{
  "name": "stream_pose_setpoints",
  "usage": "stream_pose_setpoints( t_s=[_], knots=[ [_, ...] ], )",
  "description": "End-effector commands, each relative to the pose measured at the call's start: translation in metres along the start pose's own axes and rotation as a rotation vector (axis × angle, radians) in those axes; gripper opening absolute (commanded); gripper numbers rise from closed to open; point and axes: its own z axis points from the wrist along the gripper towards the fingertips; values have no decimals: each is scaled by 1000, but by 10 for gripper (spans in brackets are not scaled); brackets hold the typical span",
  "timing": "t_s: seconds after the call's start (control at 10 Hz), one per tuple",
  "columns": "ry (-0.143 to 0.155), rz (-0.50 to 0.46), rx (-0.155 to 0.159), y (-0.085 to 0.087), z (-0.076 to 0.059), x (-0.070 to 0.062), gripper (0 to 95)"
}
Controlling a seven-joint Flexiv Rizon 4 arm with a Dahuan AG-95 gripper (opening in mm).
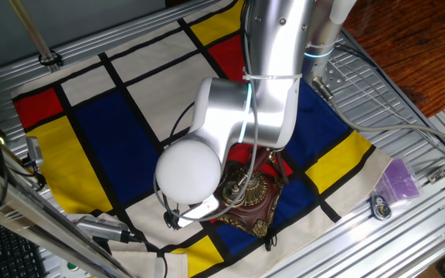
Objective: Dial a number on an old rotary phone
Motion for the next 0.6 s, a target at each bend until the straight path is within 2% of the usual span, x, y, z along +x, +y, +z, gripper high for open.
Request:
stream_pose_setpoints(
  t_s=[0.1,0.6],
  knots=[
    [1,3,2,0,2,0,0],
    [9,0,2,-2,4,1,0]
  ],
)
